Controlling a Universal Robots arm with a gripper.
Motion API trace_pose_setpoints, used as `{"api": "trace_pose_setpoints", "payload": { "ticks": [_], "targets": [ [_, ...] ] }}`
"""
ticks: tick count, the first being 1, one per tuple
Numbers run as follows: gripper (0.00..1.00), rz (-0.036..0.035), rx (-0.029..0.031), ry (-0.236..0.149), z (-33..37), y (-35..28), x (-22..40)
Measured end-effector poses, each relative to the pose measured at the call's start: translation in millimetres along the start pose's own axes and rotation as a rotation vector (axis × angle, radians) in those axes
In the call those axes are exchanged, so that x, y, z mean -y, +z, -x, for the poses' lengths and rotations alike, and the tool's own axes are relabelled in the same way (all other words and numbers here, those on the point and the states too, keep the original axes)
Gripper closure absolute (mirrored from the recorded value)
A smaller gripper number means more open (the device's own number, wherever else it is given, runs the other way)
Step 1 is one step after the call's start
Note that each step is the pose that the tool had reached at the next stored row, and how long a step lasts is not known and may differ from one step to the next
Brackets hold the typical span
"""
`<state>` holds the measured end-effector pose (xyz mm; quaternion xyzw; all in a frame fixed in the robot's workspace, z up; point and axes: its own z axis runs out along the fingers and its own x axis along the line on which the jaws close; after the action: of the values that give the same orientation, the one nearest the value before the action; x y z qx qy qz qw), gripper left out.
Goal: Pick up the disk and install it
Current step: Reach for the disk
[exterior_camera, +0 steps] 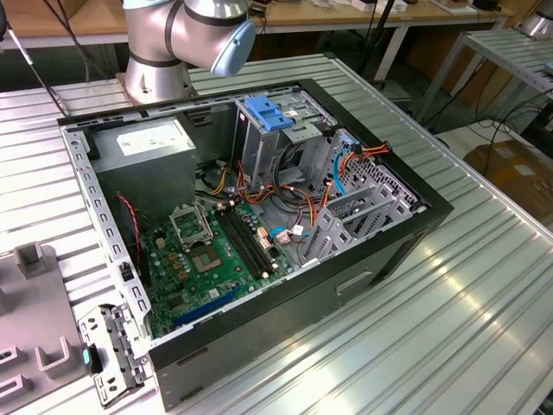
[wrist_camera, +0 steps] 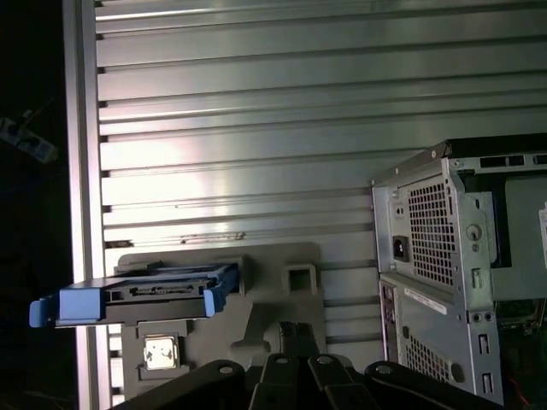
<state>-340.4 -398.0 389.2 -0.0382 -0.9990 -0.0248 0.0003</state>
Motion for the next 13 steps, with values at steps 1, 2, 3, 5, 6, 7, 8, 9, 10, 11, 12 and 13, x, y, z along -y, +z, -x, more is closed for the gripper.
{"api": "trace_pose_setpoints", "payload": {
  "ticks": [1,2,3,5,6,7,8,9,10,11,12,13],
  "targets": [
    [0.89,0.0000,-0.0002,0.000,-1.6,0.0,0.1],
    [0.89,0.0000,-0.0003,0.000,-3.2,0.0,0.3],
    [0.89,0.0000,-0.0006,0.000,-6.9,0.1,0.5],
    [0.89,0.0000,-0.0009,0.000,-10.1,0.1,0.8],
    [0.89,0.0000,-0.0011,0.000,-12.4,0.2,1.0],
    [0.89,0.0000,-0.0012,0.000,-14.0,0.2,1.1],
    [0.89,-0.0001,-0.0014,0.000,-16.7,0.2,1.3],
    [0.89,-0.0001,-0.0015,0.000,-18.7,0.3,1.5],
    [0.89,-0.0001,-0.0017,0.000,-20.3,0.3,1.6],
    [0.89,-0.0002,-0.0020,0.000,-23.0,0.3,1.8],
    [0.89,-0.0002,-0.0021,0.000,-24.9,0.3,1.9],
    [0.89,-0.0002,-0.0024,0.000,-29.1,0.4,2.3]
  ]
}}
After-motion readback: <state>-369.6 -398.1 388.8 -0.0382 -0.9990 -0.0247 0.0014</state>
